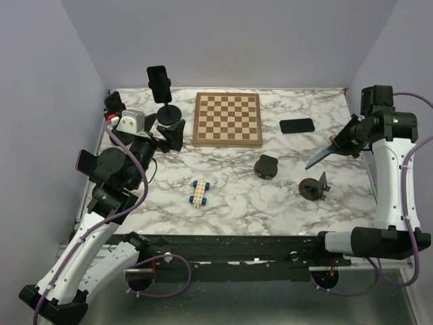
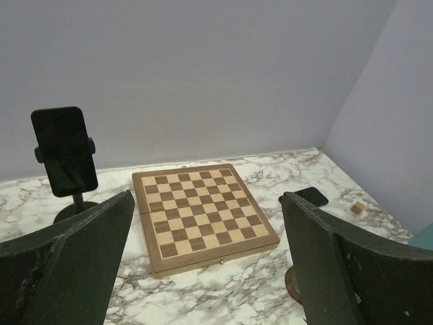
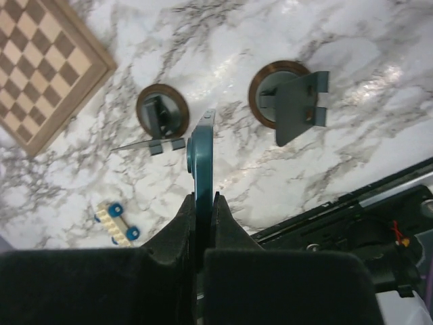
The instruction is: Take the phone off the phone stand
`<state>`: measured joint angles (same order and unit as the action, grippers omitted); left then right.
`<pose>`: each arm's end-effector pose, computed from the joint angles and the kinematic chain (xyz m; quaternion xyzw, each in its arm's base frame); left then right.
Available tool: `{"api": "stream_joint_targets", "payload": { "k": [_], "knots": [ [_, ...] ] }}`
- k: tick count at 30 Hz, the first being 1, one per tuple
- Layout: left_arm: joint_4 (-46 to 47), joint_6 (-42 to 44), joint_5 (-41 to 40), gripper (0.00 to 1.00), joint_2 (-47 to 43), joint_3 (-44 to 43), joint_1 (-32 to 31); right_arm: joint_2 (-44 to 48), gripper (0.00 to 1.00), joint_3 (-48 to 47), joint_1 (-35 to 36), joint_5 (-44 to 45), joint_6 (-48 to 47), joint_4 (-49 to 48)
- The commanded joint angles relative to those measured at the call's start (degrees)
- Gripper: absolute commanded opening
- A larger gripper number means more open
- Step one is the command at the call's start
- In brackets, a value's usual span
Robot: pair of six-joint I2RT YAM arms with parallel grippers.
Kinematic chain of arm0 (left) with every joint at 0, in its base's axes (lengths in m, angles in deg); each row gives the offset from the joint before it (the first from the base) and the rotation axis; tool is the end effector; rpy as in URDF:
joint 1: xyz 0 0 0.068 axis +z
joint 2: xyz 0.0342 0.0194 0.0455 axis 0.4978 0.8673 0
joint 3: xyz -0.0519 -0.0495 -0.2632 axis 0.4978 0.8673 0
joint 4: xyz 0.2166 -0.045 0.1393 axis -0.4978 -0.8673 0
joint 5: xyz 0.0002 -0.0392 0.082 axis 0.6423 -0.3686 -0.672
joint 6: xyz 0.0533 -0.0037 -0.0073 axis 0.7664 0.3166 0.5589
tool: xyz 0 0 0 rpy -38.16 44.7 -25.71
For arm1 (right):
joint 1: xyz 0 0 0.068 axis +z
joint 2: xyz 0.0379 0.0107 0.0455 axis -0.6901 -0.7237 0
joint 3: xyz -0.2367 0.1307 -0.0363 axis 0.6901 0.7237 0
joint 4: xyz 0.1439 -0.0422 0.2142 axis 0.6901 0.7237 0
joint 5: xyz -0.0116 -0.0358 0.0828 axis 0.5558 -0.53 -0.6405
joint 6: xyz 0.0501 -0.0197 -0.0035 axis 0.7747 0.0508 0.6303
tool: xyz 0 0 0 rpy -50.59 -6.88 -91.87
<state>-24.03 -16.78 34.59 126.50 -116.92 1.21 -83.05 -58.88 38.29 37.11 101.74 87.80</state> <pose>0.1397 -0.0719 0.4156 0.0403 0.6138 -0.2471 0.7487 0.2124 -0.0213 0.4129 0.3569 0.9016 0.0486 0.2395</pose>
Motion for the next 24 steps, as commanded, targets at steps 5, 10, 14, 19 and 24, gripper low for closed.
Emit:
{"api": "stream_joint_targets", "payload": {
  "k": [5,10,14,19,24],
  "knots": [
    [-0.26,1.01,0.79,0.98,0.51,-0.61,-0.36,-5.45,0.01,-1.85,0.08,-13.13,3.59,-7.86],
    [-0.46,1.20,0.81,0.98,1.23,-0.74,-0.36,-11.10,0.01,1.59,0.05,-14.56,11.32,-11.78],
    [-0.43,1.35,0.70,0.98,1.20,-0.70,-0.34,-18.98,0.01,1.82,0.00,-14.15,14.46,-14.17],
    [-0.21,1.85,0.11,0.98,1.00,-0.44,-0.36,-29.82,0.01,-0.34,-1.65,-15.20,15.18,-15.53],
    [-0.14,1.81,0.41,0.98,0.93,-0.57,-0.36,-36.91,0.01,-1.59,-4.68,-20.21,14.32,-16.98]
  ]
}}
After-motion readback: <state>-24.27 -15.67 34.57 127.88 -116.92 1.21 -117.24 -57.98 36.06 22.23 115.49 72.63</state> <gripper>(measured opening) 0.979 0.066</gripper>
